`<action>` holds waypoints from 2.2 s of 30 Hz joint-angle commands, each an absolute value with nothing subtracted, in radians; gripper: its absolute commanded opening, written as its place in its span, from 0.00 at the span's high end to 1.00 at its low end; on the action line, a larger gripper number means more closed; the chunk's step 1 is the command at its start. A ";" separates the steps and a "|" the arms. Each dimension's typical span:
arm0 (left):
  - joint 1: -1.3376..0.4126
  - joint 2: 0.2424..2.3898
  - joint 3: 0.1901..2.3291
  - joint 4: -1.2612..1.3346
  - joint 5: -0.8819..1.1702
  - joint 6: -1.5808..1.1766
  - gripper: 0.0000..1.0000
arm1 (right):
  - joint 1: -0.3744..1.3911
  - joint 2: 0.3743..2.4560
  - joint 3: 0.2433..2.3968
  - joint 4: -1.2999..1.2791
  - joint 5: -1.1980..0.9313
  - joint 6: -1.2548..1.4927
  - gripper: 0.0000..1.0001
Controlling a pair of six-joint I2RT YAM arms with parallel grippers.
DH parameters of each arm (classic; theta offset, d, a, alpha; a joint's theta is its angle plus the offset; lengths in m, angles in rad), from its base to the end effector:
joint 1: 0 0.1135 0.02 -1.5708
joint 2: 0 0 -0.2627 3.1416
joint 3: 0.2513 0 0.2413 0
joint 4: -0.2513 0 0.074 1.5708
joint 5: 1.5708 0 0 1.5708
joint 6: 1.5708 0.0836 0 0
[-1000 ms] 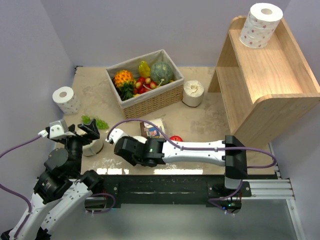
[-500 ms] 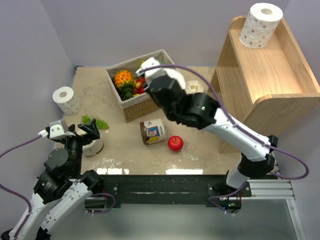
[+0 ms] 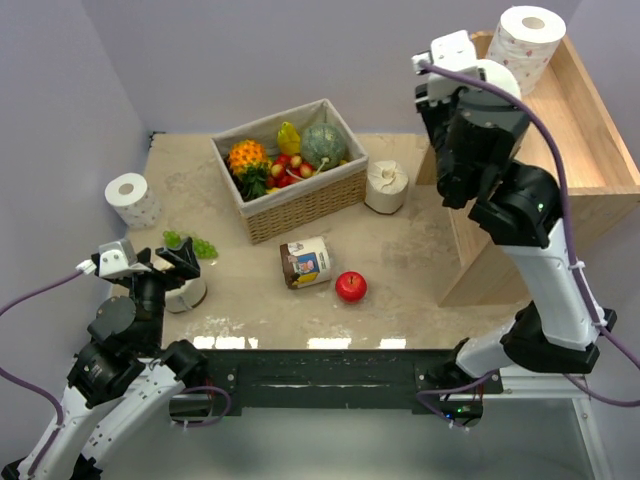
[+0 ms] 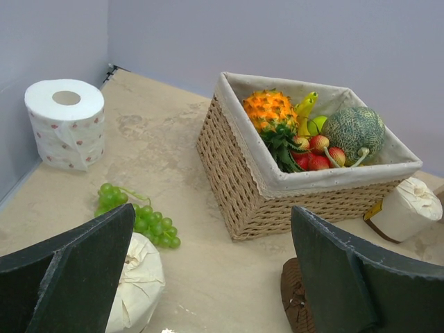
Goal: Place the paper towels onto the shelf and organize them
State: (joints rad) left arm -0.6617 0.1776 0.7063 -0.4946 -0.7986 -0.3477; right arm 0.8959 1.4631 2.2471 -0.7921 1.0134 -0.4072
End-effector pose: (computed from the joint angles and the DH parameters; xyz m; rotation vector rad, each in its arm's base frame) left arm 0.0883 0.0072 0.3341 -0.3904 1.5000 -0.1860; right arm 0.2010 0.1377 0.5812 -0.2349 1.5729 -0.4160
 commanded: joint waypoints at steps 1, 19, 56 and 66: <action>-0.657 0.189 0.701 -0.454 -0.804 -0.341 0.00 | 0.772 1.463 2.345 -0.829 0.950 -0.453 0.59; -0.658 0.201 0.699 -0.453 -0.804 -0.339 0.00 | 0.482 1.505 2.402 -0.908 0.801 -0.351 0.56; -0.657 0.222 0.692 -0.442 -0.789 -0.322 0.00 | 0.350 1.424 2.353 -0.776 0.483 -0.203 0.08; -0.657 0.347 0.715 -0.463 -0.729 -0.334 0.00 | 0.371 1.399 2.237 -0.775 0.085 -0.068 0.09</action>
State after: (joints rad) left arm -0.6617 0.2916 0.7044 -0.4866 -0.7601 -0.3336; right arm 0.3534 1.3785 2.3085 -0.7849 0.2821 -0.1650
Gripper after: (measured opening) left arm 0.997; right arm 0.920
